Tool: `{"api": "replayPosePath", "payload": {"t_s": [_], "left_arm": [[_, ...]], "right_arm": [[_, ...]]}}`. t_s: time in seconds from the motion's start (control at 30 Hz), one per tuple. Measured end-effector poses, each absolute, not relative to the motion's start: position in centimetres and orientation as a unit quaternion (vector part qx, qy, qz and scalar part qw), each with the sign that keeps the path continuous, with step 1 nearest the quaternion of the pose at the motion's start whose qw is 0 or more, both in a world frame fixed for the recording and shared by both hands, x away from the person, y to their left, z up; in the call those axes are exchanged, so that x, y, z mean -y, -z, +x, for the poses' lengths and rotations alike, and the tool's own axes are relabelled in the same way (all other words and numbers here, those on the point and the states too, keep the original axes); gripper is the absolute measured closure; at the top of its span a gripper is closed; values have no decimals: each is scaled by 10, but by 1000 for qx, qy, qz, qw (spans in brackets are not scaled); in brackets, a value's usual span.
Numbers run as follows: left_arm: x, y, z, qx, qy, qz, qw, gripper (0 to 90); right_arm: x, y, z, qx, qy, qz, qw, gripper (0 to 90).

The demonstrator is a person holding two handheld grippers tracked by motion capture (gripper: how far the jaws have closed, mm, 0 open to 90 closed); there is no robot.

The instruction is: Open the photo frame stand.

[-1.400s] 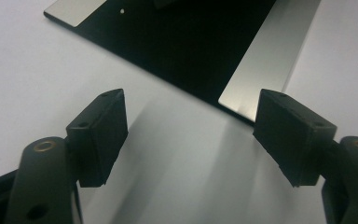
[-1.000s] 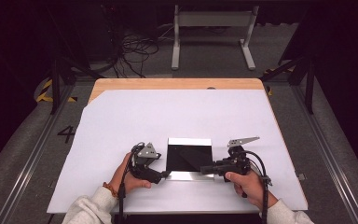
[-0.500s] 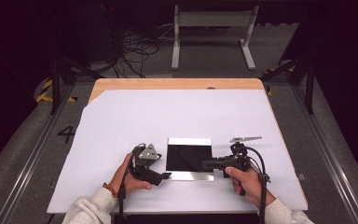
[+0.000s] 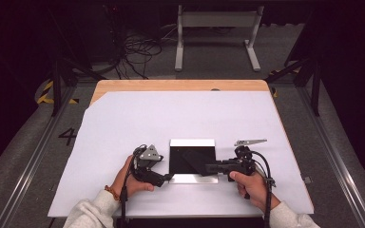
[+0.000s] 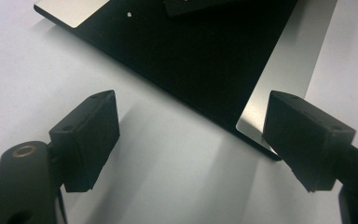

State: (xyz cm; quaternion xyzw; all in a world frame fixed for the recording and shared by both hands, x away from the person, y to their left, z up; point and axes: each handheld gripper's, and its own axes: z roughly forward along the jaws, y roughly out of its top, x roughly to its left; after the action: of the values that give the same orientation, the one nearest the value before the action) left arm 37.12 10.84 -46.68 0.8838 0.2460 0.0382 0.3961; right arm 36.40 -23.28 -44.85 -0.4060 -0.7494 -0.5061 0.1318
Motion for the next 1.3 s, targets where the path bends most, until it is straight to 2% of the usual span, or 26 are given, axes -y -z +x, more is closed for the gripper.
{"api": "replayPosePath", "payload": {"t_s": [0.4,0.67,0.83,0.93,1.03,1.17,1.3], "left_arm": [[-104,467,379,-253,-22,879,403,173],[-99,467,382,-247,-9,879,408,167],[-92,464,382,-229,-3,883,409,243],[-91,463,384,-231,-2,882,409,250],[-95,462,386,-237,5,877,418,316],[-96,460,386,-234,-1,878,417,335],[-99,455,386,-227,-19,876,426,398]], "right_arm": [[229,441,353,770,513,-370,84,599],[229,439,348,777,517,-352,69,605],[229,439,347,780,518,-346,63,605],[229,439,347,781,518,-344,61,604],[229,438,346,782,519,-340,58,604],[229,437,345,784,520,-335,52,605],[228,435,344,790,518,-326,35,605]]}}
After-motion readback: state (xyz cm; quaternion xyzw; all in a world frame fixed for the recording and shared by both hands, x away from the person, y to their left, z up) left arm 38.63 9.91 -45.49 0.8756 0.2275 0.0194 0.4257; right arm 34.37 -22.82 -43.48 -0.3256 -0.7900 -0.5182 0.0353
